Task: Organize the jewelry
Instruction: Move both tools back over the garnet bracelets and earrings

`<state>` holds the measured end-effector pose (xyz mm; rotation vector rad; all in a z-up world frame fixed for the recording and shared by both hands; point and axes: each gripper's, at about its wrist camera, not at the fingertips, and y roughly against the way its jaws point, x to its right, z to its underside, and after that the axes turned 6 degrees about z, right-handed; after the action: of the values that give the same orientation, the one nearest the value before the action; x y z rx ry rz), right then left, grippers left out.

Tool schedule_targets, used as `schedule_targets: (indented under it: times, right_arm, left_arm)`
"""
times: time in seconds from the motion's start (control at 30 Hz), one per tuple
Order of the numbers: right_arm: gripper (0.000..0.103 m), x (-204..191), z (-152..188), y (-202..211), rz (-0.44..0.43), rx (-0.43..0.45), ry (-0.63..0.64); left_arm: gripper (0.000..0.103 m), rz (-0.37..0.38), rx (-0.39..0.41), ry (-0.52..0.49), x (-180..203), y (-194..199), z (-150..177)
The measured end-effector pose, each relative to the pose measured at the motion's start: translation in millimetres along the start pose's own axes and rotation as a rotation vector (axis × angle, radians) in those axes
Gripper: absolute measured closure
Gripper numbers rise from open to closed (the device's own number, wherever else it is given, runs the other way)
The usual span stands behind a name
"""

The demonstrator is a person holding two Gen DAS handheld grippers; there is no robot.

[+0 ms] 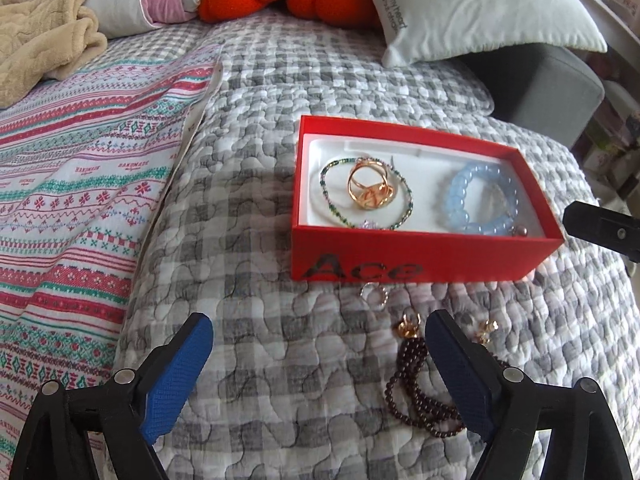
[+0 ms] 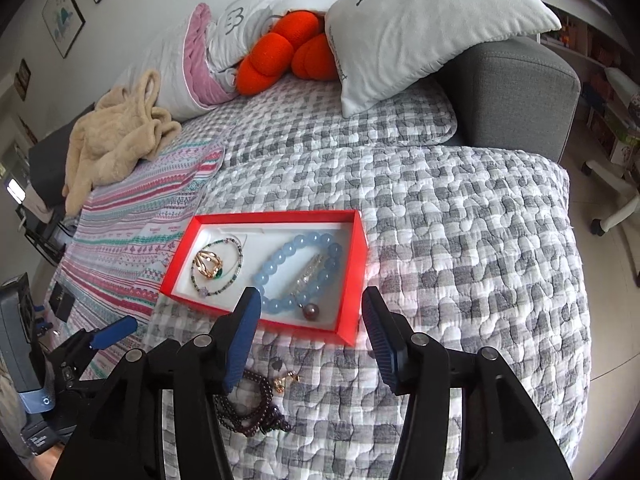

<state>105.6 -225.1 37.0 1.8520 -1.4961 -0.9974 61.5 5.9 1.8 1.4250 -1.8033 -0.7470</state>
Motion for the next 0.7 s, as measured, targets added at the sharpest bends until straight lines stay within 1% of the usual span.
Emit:
schedule_targets:
  times: [0.07, 0.2, 0.33, 0.53, 0.7]
  right_arm:
    - [0.044, 1.3, 7.1, 1.7, 0.018, -0.025, 0.002]
    - [0.044, 6.3, 22.2, -0.4, 0.064, -0.107, -0.020]
    - [0.044, 6.4, 36.0, 1.7, 0.069, -0.138, -0.026]
    - [0.044, -3.1, 58.1, 4.1, 0.095, -0.166, 0.052]
    - [0.044, -6.2, 75.3, 0.2, 0.119, -0.194, 0.117]
  left_arm:
    - [0.012, -0.016, -0.013, -0.012, -0.6, -0.1, 5.6]
    - [0.012, -0.036, -0.048, -0.042, -0.5, -1.6, 15.5]
    - [0.012, -0.037, -0.069, -0.061, -2.3, -2.1, 24.3]
    - [0.012, -0.050, -0.095, -0.104, -4.0, -4.1, 36.5]
    - [0.012, -0.060, -0.101, -0.139, -5.8, -3.6, 42.0]
